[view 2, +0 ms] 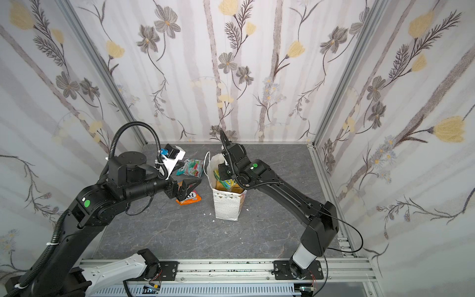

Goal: Take the snacks out of the paper bag
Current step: Pick up the snack from the paper bag.

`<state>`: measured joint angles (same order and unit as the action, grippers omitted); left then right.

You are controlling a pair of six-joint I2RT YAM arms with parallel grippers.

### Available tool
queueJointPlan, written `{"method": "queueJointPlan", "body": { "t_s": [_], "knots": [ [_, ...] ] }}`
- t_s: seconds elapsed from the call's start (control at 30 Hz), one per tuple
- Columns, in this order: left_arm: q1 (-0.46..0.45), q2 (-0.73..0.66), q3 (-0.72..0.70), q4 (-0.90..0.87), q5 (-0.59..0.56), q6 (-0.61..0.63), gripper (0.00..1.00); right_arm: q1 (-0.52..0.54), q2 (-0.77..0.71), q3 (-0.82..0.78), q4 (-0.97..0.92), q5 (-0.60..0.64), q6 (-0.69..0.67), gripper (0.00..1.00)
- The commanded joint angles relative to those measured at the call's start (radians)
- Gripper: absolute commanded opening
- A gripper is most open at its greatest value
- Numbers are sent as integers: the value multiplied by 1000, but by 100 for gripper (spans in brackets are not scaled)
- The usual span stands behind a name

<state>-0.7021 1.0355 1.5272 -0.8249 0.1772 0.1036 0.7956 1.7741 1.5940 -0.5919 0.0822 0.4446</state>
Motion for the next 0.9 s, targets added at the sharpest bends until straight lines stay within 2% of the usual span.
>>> {"method": "queueJointPlan", "body": {
  "t_s": [0.0, 0.2, 0.47, 0.67, 0.77, 0.87],
  "knots": [
    [0, -5, 4, 30, 5, -9, 100, 1, -32, 25, 16, 23, 17, 0],
    [0, -6, 4, 69, 18, -61, 100, 1, -98, 52, 21, 35, 20, 0],
    [-1, 7, 1, 178, 1, -282, 100, 6, -249, 33, 124, 54, 22, 0],
    [0, 24, 17, 257, -71, -520, 100, 23, -358, -31, 265, 74, 13, 0],
    [0, 13, -34, 361, -112, -700, 100, 26, -398, -60, 330, 87, 3, 0],
    [2, 4, -120, 511, -65, -858, 100, 73, -422, -82, 378, 101, -10, 0]
  ]
}}
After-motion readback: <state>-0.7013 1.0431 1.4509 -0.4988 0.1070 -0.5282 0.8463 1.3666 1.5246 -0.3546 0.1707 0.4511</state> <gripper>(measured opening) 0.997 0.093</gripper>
